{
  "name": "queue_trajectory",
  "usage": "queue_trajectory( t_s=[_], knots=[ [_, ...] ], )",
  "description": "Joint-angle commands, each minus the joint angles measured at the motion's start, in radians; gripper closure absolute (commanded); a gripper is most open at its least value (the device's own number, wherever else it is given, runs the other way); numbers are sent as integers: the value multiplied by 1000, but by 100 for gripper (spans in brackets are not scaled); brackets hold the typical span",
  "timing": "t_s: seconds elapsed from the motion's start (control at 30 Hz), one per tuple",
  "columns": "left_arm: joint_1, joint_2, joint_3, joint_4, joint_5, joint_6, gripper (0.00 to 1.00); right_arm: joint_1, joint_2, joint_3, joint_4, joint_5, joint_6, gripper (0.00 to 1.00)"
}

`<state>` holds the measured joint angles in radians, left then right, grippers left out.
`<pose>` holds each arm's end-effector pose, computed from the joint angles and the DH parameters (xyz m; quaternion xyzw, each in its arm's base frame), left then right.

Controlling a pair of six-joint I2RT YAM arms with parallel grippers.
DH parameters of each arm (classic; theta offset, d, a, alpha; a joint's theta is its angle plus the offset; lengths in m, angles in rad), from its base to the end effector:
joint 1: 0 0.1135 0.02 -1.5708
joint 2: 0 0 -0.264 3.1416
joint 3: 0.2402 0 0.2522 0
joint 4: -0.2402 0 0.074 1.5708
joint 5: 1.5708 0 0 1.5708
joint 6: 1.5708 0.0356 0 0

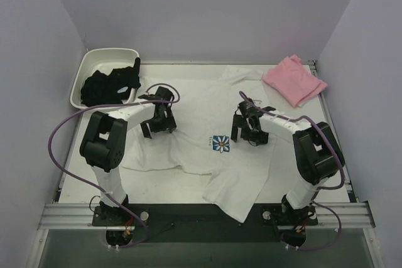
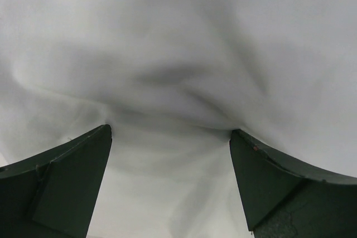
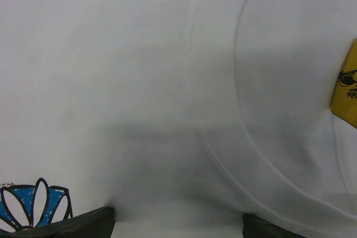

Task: Fold and stack the t-shirts

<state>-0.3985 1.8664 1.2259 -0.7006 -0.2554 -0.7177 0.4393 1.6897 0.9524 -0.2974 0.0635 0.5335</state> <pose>0.3296 -0.1290 0.1622 -0.1710 0.9705 0.0471 0.1634 0.2987 0.1379 0.1612 0.0538 0.9623 0.0967 0.2483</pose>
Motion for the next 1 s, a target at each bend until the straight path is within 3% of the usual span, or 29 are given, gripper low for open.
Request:
queue_trajectory(
  t_s=[0.0,0.2,0.67,0.97],
  knots=[
    [-3,137,56,6,-18,0,3,-63,76,38,-57,33,-20,0],
    [-3,211,171,-13,-1,17,3,-148,143,118,-83,-31,-43,0],
    [6,309,425,-114,7,72,3,-166,304,388,-154,-48,-153,0],
    [4,134,388,-171,-8,101,2,-125,156,395,-204,45,-196,0]
  ],
)
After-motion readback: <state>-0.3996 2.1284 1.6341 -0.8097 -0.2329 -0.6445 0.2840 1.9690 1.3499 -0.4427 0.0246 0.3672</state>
